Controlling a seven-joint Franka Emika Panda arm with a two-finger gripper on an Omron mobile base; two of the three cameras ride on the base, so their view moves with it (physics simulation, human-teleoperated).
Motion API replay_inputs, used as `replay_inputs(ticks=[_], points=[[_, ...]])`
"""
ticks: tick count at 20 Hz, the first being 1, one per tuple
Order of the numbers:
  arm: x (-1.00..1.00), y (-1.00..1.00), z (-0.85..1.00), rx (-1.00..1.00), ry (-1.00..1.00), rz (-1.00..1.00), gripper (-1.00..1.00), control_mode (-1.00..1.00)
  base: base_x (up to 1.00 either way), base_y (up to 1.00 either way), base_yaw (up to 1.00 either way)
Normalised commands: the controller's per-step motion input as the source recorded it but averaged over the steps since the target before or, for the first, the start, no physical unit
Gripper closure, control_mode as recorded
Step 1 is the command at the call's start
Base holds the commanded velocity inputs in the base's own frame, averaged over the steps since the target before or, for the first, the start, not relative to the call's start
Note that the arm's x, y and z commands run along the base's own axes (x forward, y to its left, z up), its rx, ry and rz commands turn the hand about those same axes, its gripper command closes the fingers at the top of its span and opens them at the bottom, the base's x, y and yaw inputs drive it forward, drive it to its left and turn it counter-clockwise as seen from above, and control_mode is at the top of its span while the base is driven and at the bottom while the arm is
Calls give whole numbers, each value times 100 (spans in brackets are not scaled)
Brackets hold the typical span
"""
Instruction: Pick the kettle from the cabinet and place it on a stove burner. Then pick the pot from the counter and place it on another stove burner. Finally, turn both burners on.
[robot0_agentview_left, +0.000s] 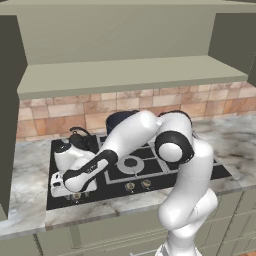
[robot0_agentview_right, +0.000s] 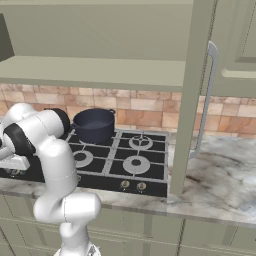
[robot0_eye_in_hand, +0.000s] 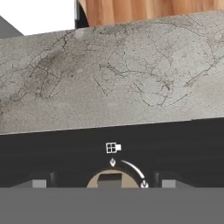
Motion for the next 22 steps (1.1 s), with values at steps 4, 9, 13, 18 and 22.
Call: replay_inputs(ticks=[4, 9, 13, 18, 22], points=[[11, 6, -6, 0, 0, 0, -100, -100, 0, 0, 0], [1, 0, -15, 0, 0, 0, -100, -100, 0, 0, 0], [0, 0, -19, -1, 0, 0, 100, -100, 0, 0, 0], [0, 0, -8, 0, -1, 0, 100, -100, 0, 0, 0], [0, 0, -2, 0, 0, 0, 100, -100, 0, 0, 0]])
